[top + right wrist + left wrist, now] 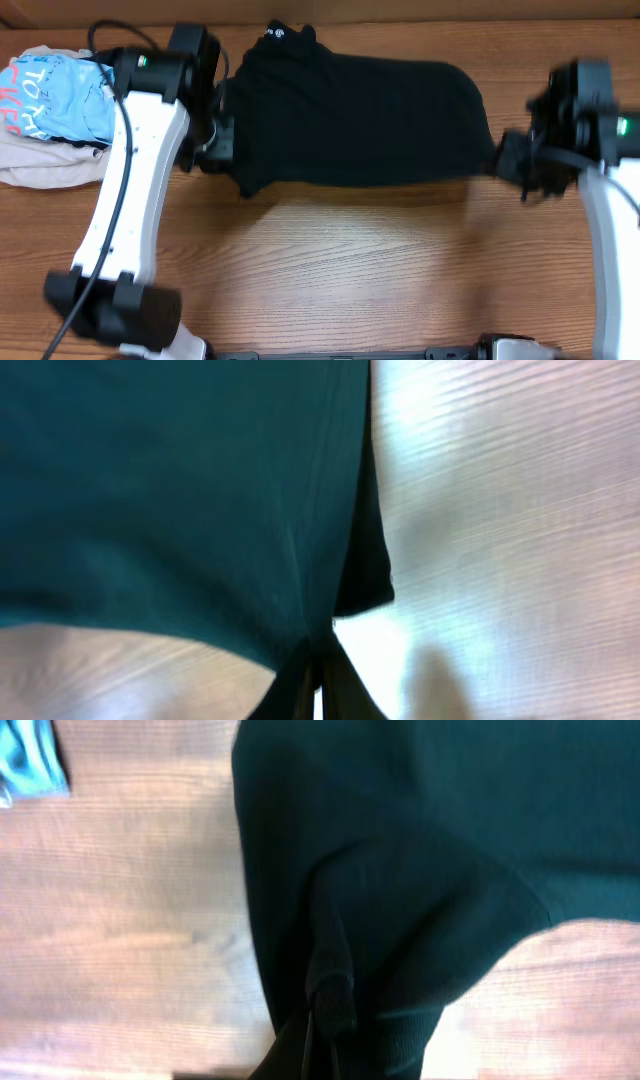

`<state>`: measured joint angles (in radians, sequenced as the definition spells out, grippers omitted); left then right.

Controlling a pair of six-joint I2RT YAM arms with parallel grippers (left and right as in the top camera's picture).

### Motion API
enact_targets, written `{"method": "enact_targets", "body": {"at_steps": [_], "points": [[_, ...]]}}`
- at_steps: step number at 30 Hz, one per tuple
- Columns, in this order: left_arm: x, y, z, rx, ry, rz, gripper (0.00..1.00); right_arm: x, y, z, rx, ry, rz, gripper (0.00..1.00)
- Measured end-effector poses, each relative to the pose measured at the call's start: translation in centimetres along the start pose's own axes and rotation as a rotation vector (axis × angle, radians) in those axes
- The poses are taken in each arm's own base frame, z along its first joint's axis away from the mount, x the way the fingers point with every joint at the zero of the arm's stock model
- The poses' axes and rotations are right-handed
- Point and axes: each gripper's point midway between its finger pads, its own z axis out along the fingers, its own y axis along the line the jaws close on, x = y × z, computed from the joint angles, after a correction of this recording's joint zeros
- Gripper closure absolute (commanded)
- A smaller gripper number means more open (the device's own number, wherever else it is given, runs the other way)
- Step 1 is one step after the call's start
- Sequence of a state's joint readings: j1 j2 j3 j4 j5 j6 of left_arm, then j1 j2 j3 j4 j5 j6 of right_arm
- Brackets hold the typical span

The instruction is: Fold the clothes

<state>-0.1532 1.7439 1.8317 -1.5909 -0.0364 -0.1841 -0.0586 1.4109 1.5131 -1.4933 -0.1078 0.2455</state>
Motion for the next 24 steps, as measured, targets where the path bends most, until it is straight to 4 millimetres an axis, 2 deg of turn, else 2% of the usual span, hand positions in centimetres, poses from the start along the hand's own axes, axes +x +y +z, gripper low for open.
{"method": "enact_targets", "body": {"at_steps": [5, 10, 13, 16, 18, 24], "points": [[3.5, 0.2, 0.4, 0.024, -0.010, -0.024, 0.96, 6.3, -2.5, 2.9, 0.037, 0.097, 0.099, 0.96], [5.9, 0.2, 3.3, 0.026, 0.073, -0.027, 0.96, 9.6, -3.6, 5.3, 0.070, 0.199, 0.197, 0.96], [6.3, 0.2, 4.7, 0.023, 0.094, -0.040, 0.96, 9.8, -3.4, 5.8, 0.060, 0.210, 0.248, 0.96], [4.8, -0.1, 5.3, 0.035, 0.035, -0.046, 0.96, 8.8, -2.9, 6.0, 0.033, 0.169, 0.274, 0.96], [3.0, -0.5, 5.4, 0.051, -0.039, -0.048, 0.96, 7.9, -2.6, 6.1, 0.016, 0.137, 0.286, 0.96], [-4.0, -1.6, 4.6, 0.104, -0.328, -0.056, 0.96, 5.2, -2.4, 6.9, -0.007, 0.024, 0.293, 0.96]]}}
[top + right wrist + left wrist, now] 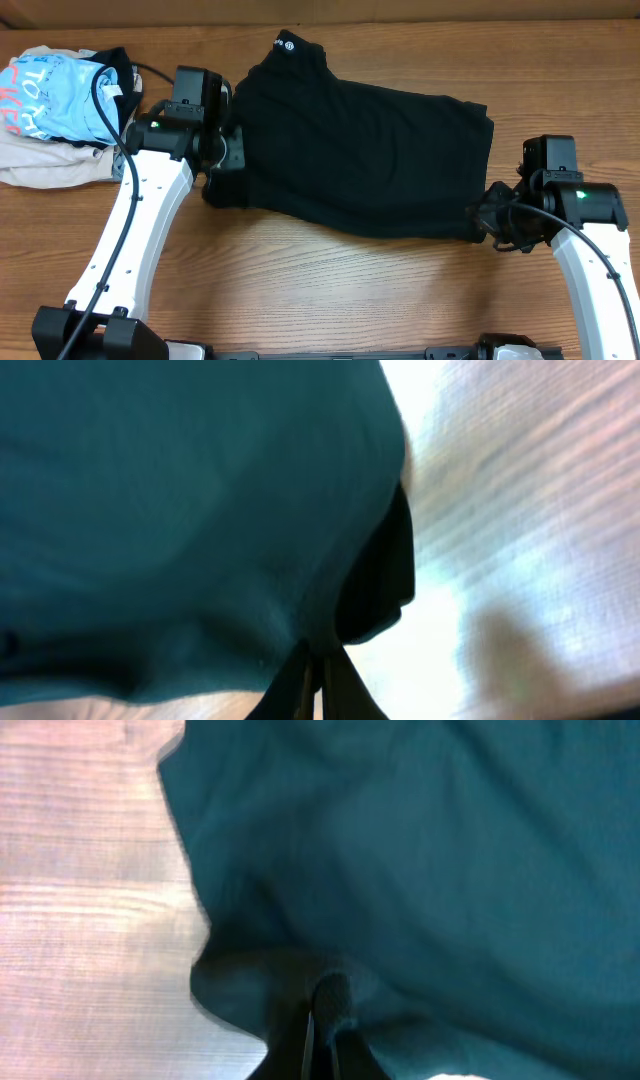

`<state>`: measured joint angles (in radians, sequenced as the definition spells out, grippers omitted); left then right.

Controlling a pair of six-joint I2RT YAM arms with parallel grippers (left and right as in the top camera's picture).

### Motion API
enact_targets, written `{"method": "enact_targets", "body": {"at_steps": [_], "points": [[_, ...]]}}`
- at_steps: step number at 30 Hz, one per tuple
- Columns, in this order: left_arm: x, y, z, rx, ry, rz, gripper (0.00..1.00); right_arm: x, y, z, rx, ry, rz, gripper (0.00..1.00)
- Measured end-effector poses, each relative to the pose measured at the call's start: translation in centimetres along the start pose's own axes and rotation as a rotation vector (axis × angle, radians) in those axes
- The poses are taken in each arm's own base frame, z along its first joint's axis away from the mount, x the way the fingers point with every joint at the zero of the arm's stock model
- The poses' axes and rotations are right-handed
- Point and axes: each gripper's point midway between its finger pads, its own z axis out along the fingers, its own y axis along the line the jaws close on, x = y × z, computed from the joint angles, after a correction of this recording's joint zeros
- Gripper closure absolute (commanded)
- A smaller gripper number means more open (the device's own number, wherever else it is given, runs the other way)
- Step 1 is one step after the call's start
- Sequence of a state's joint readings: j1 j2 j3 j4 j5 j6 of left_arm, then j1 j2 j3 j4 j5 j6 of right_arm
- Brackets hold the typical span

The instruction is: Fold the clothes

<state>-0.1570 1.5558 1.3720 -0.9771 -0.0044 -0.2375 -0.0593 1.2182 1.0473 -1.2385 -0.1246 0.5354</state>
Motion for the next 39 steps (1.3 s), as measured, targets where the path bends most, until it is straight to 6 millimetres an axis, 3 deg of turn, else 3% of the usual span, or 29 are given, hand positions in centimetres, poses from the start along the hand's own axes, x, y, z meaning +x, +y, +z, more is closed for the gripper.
{"method": "enact_targets", "body": {"at_steps": [4, 9, 20, 24, 31, 36, 39], "points": [[-3.0, -0.6, 1.0, 0.027, -0.144, -0.001, 0.97, -1.9, 0.3, 0.9, -0.012, -0.083, -0.002, 0.96], [-4.4, -0.9, 2.2, 0.038, -0.209, -0.002, 0.96, -4.3, 0.9, 2.6, -0.029, -0.181, -0.007, 0.96], [-6.9, -1.1, 10.1, 0.021, -0.243, -0.005, 0.92, -7.2, 0.7, 10.6, -0.003, -0.203, -0.004, 0.96], [-7.8, -1.3, 11.5, 0.027, -0.276, -0.006, 0.87, -8.3, 1.0, 12.4, -0.009, -0.217, -0.004, 0.95], [-9.8, -1.3, 11.2, 0.019, -0.362, -0.012, 0.91, -10.1, 2.2, 12.4, -0.051, -0.288, -0.020, 0.95], [-9.8, -1.1, 10.8, 0.006, -0.339, -0.009, 0.96, -10.0, 2.1, 12.4, -0.049, -0.287, -0.023, 0.96], [-10.8, -1.4, 9.8, 0.008, -0.349, -0.009, 0.96, -9.8, 2.1, 12.4, -0.046, -0.279, -0.026, 0.96]]}}
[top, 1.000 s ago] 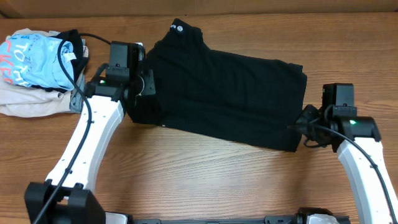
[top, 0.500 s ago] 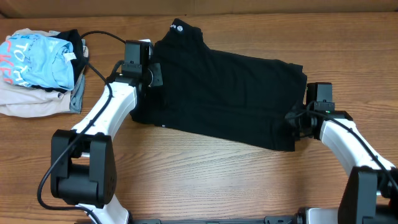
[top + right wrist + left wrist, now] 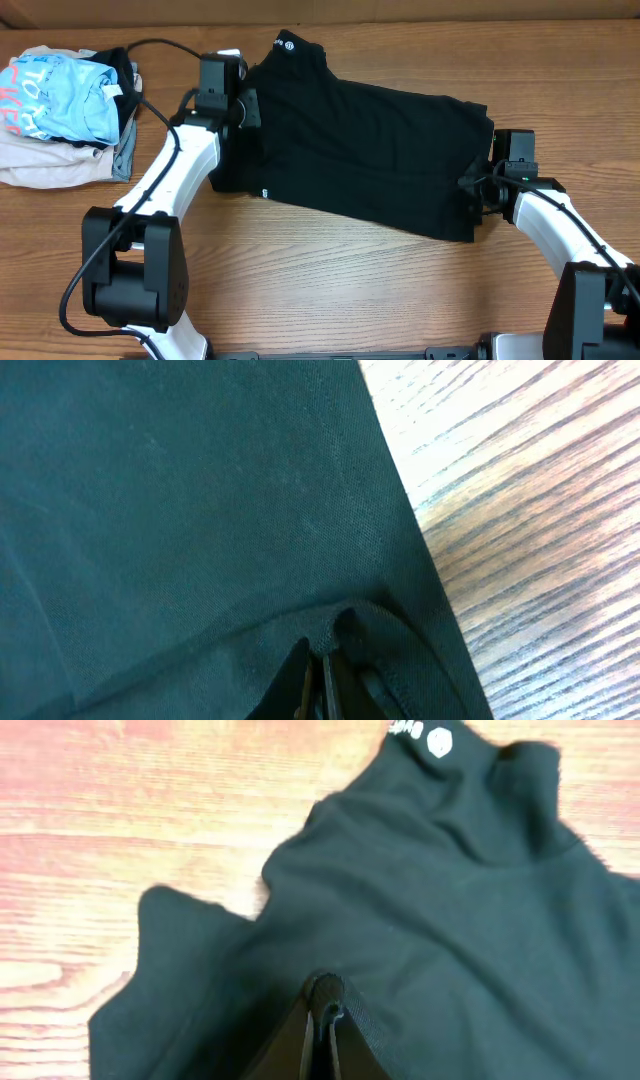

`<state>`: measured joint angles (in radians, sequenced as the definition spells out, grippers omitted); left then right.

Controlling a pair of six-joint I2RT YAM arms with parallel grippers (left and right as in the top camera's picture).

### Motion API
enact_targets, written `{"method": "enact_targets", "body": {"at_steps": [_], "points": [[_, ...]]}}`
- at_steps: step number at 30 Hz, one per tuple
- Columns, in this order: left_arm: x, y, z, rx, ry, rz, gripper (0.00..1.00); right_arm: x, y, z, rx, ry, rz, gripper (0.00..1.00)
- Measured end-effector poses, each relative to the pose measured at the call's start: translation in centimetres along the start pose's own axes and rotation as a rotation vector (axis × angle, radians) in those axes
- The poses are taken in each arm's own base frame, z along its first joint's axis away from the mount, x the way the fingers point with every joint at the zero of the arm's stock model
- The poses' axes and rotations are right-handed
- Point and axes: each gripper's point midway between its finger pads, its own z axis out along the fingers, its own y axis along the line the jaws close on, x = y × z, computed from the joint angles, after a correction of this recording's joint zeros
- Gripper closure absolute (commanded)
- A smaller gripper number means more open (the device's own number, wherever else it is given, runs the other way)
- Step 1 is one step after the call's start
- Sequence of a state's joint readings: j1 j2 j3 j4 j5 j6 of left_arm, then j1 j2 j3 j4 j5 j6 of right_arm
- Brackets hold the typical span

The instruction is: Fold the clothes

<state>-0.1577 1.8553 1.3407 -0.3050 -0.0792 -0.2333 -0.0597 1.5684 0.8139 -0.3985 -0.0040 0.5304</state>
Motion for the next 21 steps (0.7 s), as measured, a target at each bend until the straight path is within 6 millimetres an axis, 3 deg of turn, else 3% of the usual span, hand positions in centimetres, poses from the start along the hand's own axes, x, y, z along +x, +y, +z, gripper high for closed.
{"method": "enact_targets", "body": {"at_steps": [6, 11, 12, 14, 15, 16, 17, 19, 21], "points": [[-2.3, -0.5, -0.9, 0.010, -0.043, 0.001, 0.90, -0.4, 0.3, -0.2, -0.005, -0.007, -0.004, 0.96], [-1.1, -0.2, -0.9, -0.003, 0.012, 0.008, 0.80, -1.0, 0.6, -0.4, -0.013, -0.029, -0.008, 0.95], [-0.7, -0.1, -0.9, -0.007, 0.027, 0.009, 0.76, -1.1, 0.6, -0.4, -0.009, -0.031, -0.008, 0.88], [0.0, 0.1, -0.8, -0.018, 0.053, 0.013, 0.55, -1.2, 0.4, -0.4, 0.000, -0.037, -0.010, 0.73], [0.3, 0.3, -0.7, -0.024, 0.066, 0.018, 0.43, -1.3, 0.3, -0.4, 0.004, -0.043, -0.015, 0.58], [0.7, 0.4, -0.5, -0.031, 0.077, 0.022, 0.26, -1.5, 0.3, -0.5, 0.007, -0.050, -0.021, 0.30], [1.0, 0.6, -0.1, -0.040, 0.089, 0.032, 0.04, -1.8, 0.4, -0.5, 0.003, -0.061, -0.030, 0.23], [1.7, 0.8, 0.6, -0.049, 0.111, 0.044, 0.00, -2.0, 0.5, -0.5, -0.006, -0.065, -0.050, 0.15], [2.8, 1.3, 0.8, -0.066, 0.153, 0.047, 0.00, -1.6, 0.8, -0.6, -0.017, -0.042, -0.079, 0.13]]}}
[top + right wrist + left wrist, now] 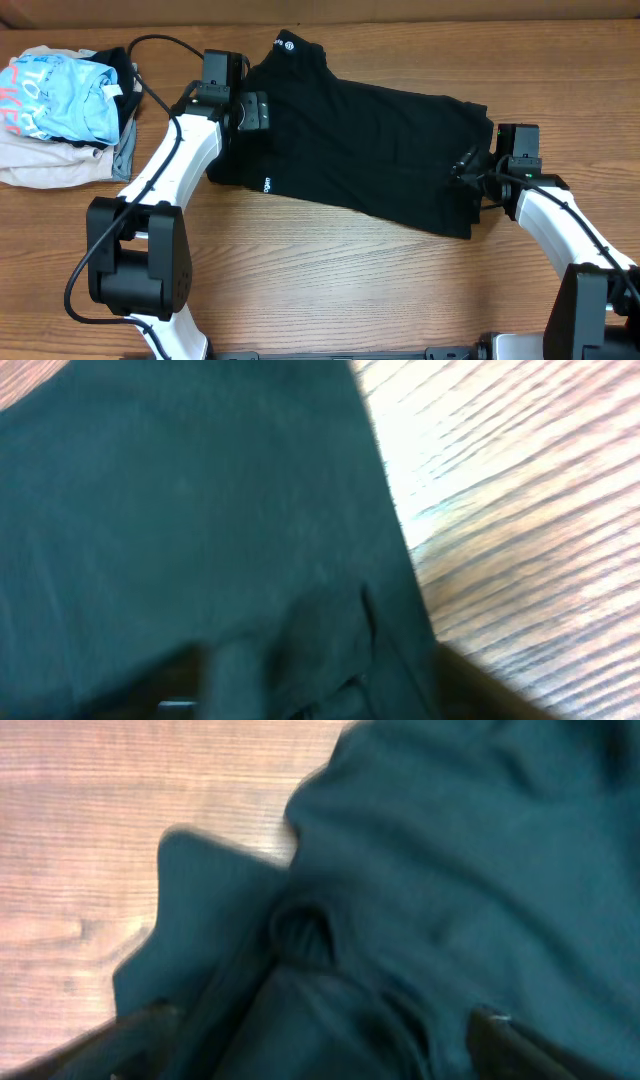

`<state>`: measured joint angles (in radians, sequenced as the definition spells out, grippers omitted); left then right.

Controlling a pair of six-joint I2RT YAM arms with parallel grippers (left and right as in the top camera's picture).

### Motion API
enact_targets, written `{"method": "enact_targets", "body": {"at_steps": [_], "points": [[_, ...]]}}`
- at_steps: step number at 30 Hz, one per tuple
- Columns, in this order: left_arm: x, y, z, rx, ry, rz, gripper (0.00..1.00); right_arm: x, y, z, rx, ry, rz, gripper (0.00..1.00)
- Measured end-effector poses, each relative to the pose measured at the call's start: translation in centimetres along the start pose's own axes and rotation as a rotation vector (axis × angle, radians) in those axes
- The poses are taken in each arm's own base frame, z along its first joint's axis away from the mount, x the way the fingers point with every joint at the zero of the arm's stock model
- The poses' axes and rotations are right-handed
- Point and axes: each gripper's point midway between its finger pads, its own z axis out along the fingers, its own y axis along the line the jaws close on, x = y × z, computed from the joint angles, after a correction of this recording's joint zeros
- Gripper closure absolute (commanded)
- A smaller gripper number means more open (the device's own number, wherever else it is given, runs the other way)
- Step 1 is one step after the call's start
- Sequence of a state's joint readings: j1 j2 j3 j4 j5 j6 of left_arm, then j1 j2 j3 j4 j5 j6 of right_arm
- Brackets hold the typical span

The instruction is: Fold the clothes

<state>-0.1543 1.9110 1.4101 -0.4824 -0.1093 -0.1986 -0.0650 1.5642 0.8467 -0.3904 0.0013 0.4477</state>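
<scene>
A black garment [360, 165] lies spread across the wooden table, a small white logo at its upper left corner. My left gripper [254, 110] rests over the garment's left edge, jaws wide apart. In the left wrist view, the fingertips [150, 1018] straddle rumpled black cloth [420, 870] and hold nothing. At the garment's right edge sits my right gripper [468, 166], also open. In the right wrist view, a small fold of cloth [330, 620] lies between its spread fingers [205, 675].
A pile of other clothes [55, 100], light blue on beige, sits at the table's far left, with a black cable beside it. Bare wooden table [330, 280] runs along the front below the garment.
Both grippers were shut on pinches of the black cloth; now both stand open and the cloth lies loose on the table. The garment has hardly shifted.
Both grippers held the black garment stretched between them, its lower part raised off the table. Then the garment had come down and spread flatter, still gripped at both sides. Later it lay flat with both grippers low on its edges, and now both have let go.
</scene>
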Motion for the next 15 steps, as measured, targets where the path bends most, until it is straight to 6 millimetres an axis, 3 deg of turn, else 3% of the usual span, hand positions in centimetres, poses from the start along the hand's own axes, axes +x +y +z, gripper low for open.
{"method": "enact_targets", "body": {"at_steps": [4, 9, 15], "points": [[2.0, 1.5, -1.3, -0.038, 0.138, 0.010, 0.00, 0.8, 0.8, -1.2, -0.027, 0.084, -0.031, 0.13], [0.8, 2.5, -4.6, -0.043, 0.201, 0.006, 0.00, 0.1, 3.4, -4.3, -0.120, 0.099, -0.056, 0.14], [1.7, 1.5, -4.0, 0.019, 0.217, 0.052, 0.00, 3.0, 5.5, -4.2, -0.162, 0.165, -0.156, 0.14]]}}
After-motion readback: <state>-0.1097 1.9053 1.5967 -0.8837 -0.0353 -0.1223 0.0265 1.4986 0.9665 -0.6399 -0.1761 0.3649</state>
